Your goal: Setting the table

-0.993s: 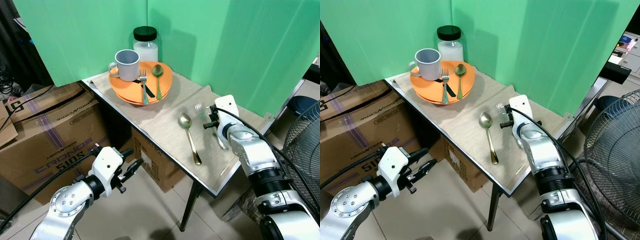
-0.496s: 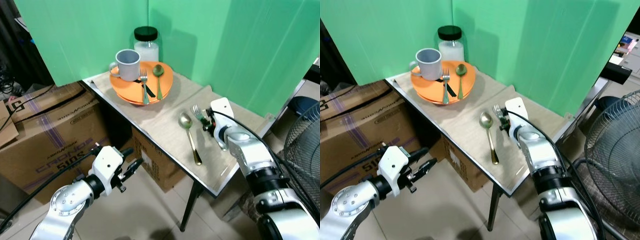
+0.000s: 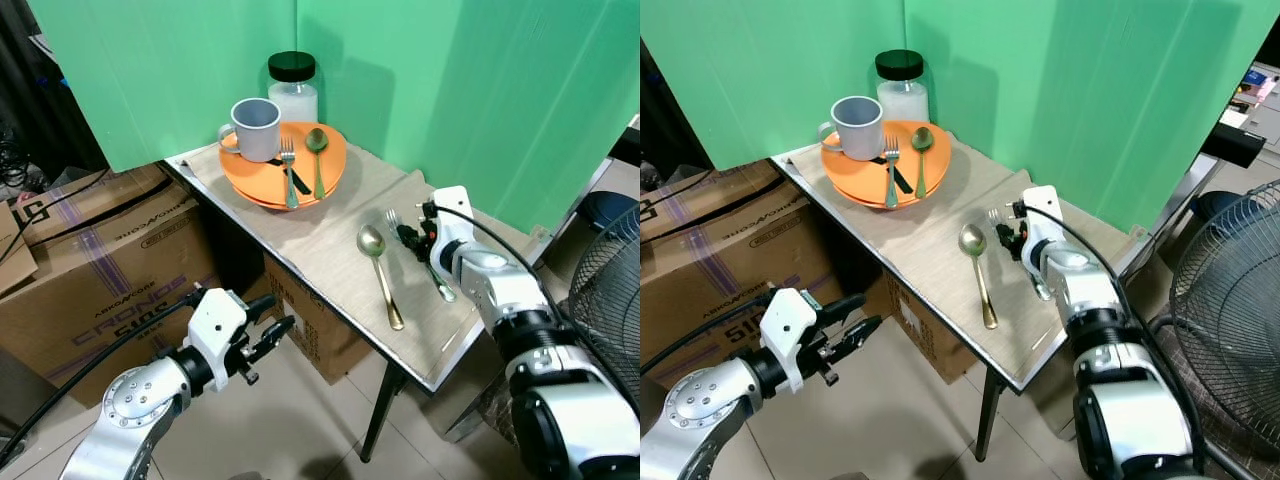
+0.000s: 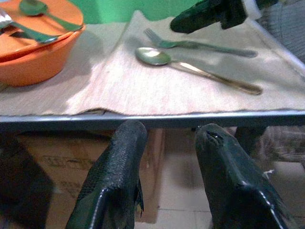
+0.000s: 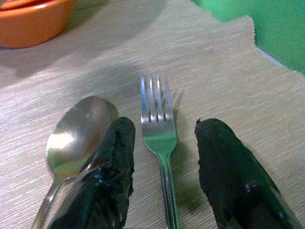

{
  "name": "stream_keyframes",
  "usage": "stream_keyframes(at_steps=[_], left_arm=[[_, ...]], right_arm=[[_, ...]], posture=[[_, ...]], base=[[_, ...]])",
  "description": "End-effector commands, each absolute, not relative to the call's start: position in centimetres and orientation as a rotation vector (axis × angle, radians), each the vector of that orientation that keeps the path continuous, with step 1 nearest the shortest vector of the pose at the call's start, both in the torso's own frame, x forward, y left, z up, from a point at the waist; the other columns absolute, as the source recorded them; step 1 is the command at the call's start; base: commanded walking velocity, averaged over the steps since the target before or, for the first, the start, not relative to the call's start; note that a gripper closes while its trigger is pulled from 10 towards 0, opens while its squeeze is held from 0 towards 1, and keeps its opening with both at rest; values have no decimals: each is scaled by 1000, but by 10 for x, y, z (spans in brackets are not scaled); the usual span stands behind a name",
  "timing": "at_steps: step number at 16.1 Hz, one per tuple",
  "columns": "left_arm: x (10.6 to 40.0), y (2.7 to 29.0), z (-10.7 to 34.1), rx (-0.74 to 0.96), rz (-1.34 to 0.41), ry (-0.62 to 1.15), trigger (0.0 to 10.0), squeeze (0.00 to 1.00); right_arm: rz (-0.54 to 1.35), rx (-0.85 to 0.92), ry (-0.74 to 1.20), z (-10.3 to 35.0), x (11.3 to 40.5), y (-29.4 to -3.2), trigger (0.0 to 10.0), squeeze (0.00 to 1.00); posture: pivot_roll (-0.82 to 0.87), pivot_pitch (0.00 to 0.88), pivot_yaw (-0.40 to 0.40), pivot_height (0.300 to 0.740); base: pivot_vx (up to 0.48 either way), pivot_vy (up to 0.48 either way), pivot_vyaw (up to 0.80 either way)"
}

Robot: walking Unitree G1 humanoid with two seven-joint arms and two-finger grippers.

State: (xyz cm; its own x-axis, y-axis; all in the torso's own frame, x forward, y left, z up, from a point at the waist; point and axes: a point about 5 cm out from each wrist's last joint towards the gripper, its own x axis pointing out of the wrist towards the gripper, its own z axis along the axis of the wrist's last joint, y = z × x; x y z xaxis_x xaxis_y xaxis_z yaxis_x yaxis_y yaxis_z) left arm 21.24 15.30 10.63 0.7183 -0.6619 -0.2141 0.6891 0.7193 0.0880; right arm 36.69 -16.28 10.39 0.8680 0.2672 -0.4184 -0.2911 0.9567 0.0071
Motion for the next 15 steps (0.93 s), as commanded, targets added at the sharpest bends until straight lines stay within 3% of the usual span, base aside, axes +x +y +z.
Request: stream_keyframes(at_steps=[1, 8, 9, 10, 11, 12, 15], left_arm=[[212, 153, 111, 160, -769, 167, 10000, 0], [211, 154, 114, 162, -788, 176, 10000, 0], [211, 155, 114, 165, -787, 179, 10000, 0], [211, 155, 114, 165, -788, 180, 10000, 0], [211, 155, 114, 166, -787, 181, 10000, 0], [211, 155, 114, 167, -786, 181, 10000, 0], [211, 156, 114, 169, -785, 183, 10000, 0]], right_arm=[[309, -29, 434, 106, 369, -167, 10000, 0], [310, -96, 532, 89, 364, -176, 10000, 0], [306, -96, 539, 87, 363, -177, 4863, 0], [306, -96, 542, 87, 363, -177, 4863, 0], [310, -94, 543, 87, 363, -176, 3765, 0], [315, -91, 542, 87, 363, -176, 39, 0], [318, -90, 544, 86, 363, -176, 0, 0]], posture=[[-29, 0, 17, 740], [-31, 0, 24, 740], [-29, 0, 24, 740], [-29, 0, 24, 740], [-28, 0, 23, 740], [-28, 0, 24, 740], [-29, 0, 24, 740]], base=[[0, 0, 0], [0, 0, 0], [0, 0, 0], [0, 0, 0], [0, 0, 0], [0, 0, 0], [0, 0, 0]])
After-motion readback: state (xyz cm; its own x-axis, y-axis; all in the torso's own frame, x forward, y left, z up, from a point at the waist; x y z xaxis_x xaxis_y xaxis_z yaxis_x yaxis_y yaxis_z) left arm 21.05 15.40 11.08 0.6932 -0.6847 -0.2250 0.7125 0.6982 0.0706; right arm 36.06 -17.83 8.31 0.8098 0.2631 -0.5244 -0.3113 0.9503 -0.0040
